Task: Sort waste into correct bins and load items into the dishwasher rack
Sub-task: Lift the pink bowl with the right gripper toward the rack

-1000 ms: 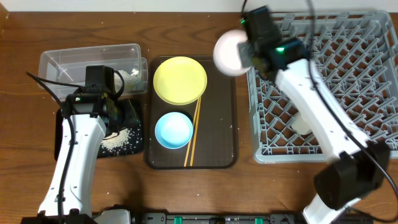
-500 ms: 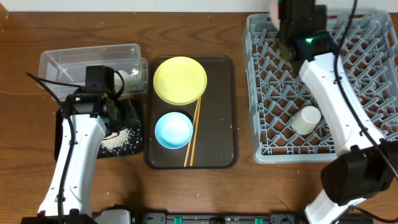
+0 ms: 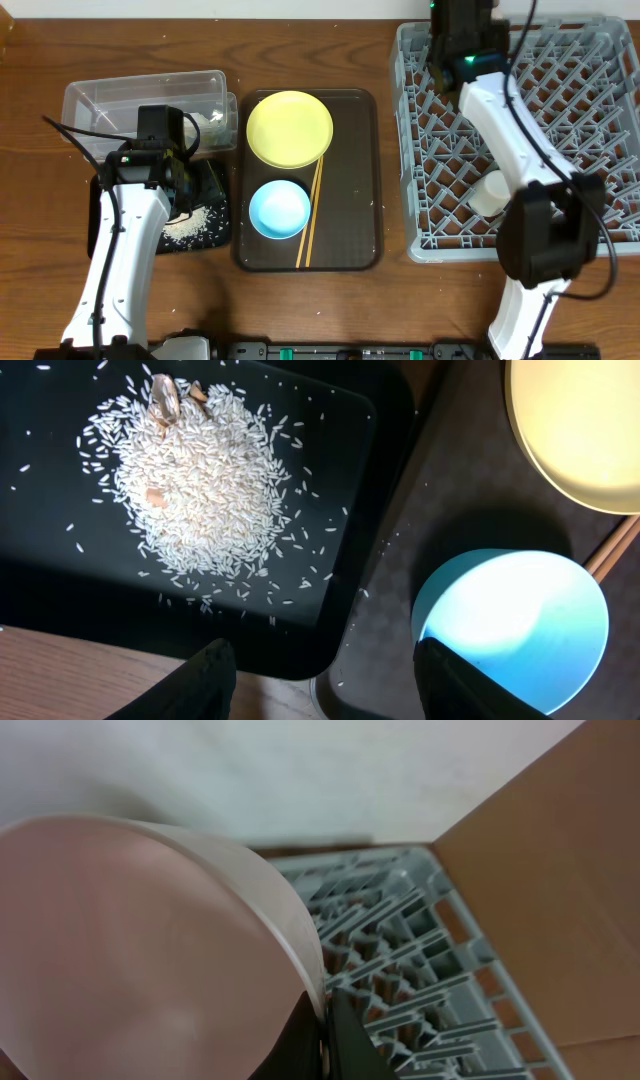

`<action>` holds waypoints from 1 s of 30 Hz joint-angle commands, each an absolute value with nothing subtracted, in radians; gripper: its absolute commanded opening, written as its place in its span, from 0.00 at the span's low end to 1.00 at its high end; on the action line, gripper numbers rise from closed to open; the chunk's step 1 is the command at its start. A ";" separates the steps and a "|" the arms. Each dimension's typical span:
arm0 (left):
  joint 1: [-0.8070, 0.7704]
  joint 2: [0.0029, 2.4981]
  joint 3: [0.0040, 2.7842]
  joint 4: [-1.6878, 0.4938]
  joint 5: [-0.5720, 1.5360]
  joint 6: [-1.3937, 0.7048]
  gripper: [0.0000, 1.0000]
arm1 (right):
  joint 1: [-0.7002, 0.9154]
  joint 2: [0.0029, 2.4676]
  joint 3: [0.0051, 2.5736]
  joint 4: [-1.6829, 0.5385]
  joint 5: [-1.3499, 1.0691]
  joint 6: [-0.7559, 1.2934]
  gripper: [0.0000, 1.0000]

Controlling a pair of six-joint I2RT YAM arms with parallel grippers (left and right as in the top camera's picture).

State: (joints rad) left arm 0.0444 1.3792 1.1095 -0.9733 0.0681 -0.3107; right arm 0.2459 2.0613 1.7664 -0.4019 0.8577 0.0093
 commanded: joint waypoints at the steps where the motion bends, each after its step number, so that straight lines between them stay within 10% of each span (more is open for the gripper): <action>1: 0.048 1.372 1.117 -0.979 0.063 -0.313 0.60 | 0.263 2.090 1.769 -0.391 0.892 0.011 0.01; 30: 0.048 1.372 1.117 -0.979 0.063 -0.312 0.61 | 0.300 2.162 1.769 -0.334 1.055 -0.042 0.01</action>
